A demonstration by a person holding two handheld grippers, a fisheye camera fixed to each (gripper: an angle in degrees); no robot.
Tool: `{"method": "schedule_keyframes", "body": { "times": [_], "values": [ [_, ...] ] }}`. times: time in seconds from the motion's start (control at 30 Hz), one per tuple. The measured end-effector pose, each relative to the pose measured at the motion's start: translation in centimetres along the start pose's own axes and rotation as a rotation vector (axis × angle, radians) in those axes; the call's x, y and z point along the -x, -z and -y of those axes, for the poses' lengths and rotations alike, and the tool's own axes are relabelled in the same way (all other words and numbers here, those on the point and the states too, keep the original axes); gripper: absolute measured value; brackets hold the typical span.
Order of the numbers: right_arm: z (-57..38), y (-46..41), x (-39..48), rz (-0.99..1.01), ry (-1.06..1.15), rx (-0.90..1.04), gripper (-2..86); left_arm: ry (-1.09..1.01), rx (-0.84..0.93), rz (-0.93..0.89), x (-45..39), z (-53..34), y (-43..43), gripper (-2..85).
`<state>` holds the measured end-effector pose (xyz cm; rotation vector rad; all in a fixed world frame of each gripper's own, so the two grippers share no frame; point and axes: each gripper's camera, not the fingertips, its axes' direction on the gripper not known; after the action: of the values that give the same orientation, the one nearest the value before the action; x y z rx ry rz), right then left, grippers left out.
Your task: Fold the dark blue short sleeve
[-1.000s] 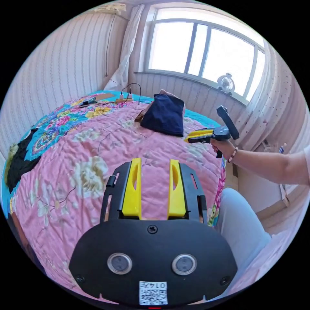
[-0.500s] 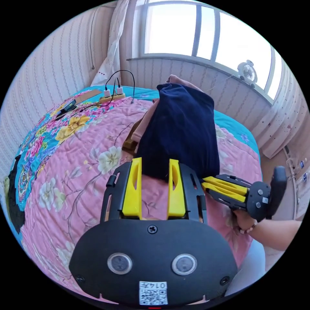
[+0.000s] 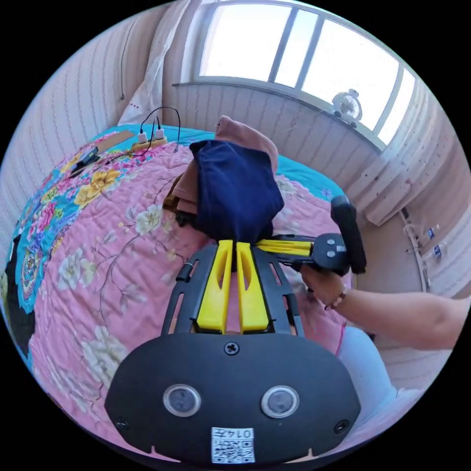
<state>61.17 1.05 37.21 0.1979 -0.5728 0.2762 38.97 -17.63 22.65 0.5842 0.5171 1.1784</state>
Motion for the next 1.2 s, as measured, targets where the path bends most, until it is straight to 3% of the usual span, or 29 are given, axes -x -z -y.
{"method": "schedule_keyframes", "body": {
  "times": [0.13, 0.3, 0.47, 0.6, 0.7, 0.9, 1.03, 1.2],
  "values": [
    [-4.0, 2.1, 9.6, 0.231, 0.132, 0.044, 0.7, 0.032, -0.061, -0.031, 0.1, -8.1, 9.7, -1.0],
    [-12.7, 0.8, 23.5, 0.573, 0.342, 0.36, 0.6, 0.173, 0.024, 0.067, -2.1, -23.9, 23.9, -0.9],
    [-18.7, -1.5, 27.5, 0.463, 0.41, 0.606, 0.5, 0.486, 0.169, 0.134, -3.9, -37.3, 26.6, -0.9],
    [-18.3, -0.5, 26.7, 0.339, 0.356, 0.645, 0.6, 0.691, 0.017, 0.088, -4.6, -43.6, 28.8, -0.9],
    [-17.2, 0.5, 25.7, 0.273, 0.282, 0.623, 0.8, 0.703, -0.014, 0.08, -4.6, -44.9, 30.1, -0.9],
    [-16.7, -0.4, 27.7, 0.187, 0.211, 0.634, 2.5, 0.662, 0.158, 0.245, -3.6, -45.5, 30.1, 1.0],
    [-16.2, -0.3, 31.7, 0.169, 0.304, 0.583, 7.2, 0.656, 0.156, 0.167, -2.9, -45.2, 30.1, 7.8],
    [-16.1, -2.7, 38.7, 0.224, 0.466, 0.656, 10.3, 0.611, 0.237, 0.206, -2.7, -45.6, 31.0, 6.3]
  ]
}}
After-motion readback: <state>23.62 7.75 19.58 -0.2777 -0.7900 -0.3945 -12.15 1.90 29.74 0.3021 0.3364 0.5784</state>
